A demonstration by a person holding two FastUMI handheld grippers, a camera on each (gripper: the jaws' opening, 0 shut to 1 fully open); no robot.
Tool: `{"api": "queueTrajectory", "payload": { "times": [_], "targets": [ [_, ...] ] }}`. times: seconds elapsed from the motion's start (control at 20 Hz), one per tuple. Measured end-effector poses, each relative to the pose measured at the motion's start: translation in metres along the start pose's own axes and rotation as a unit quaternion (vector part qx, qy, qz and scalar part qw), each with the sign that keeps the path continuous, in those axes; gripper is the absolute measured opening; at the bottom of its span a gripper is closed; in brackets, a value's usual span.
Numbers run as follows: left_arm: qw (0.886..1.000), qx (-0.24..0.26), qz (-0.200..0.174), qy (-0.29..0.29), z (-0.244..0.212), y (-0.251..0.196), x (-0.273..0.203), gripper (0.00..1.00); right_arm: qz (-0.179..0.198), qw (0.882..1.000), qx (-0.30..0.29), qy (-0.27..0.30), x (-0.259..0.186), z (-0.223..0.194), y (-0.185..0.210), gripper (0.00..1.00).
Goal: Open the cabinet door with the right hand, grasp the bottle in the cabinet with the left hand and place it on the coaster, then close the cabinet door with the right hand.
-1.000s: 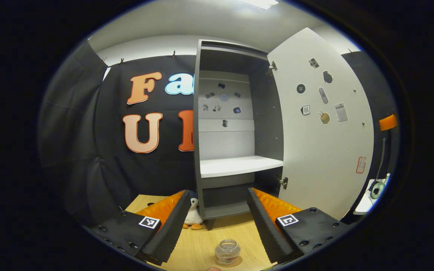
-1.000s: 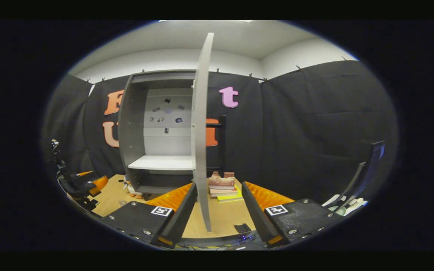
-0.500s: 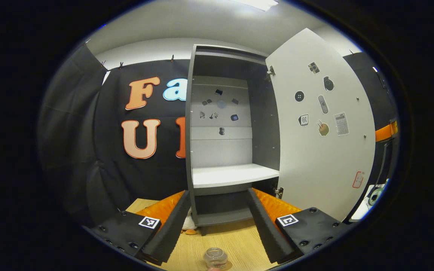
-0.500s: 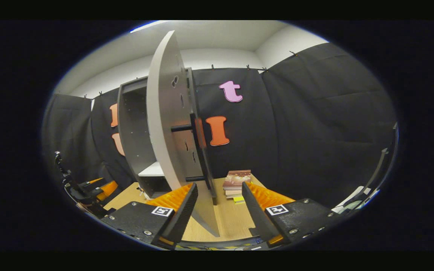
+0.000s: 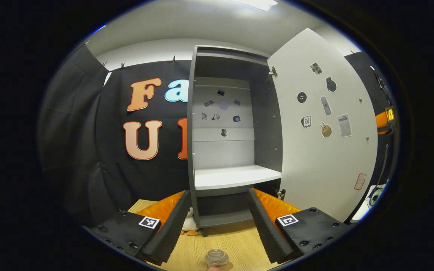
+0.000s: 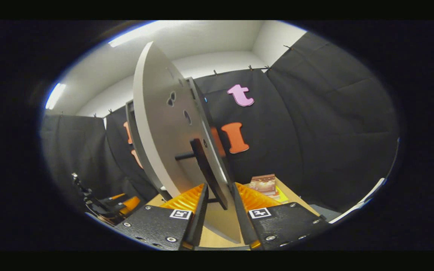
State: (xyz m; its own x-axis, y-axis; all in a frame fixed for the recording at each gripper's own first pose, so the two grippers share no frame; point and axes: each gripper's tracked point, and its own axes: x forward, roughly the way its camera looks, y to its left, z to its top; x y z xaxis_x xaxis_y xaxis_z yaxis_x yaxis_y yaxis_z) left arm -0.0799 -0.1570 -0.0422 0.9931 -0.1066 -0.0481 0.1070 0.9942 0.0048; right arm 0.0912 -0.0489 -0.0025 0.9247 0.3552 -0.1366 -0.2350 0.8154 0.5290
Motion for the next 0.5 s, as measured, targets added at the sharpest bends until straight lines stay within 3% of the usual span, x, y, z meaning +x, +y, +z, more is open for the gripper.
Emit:
{"api": "queueTrajectory", "payload": {
  "times": [0.1, 0.25, 0.5],
  "targets": [
    [1.000, -0.001, 0.000, -0.001, -0.001, -0.001, 0.003, 0.97, 0.004, 1.000, -0.009, 0.019, 0.006, -0.008, 0.001, 0.40],
    [1.000, 0.001, 0.000, -0.005, 0.001, 0.001, 0.003, 0.97, 0.001, 0.999, -0.032, 0.032, 0.015, -0.009, 0.008, 0.14],
    [1.000, -0.003, 0.000, -0.004, -0.001, 0.007, 0.003, 0.97, -0.041, 0.990, -0.129, 0.033, 0.016, -0.008, 0.014, 0.00]
  ]
}}
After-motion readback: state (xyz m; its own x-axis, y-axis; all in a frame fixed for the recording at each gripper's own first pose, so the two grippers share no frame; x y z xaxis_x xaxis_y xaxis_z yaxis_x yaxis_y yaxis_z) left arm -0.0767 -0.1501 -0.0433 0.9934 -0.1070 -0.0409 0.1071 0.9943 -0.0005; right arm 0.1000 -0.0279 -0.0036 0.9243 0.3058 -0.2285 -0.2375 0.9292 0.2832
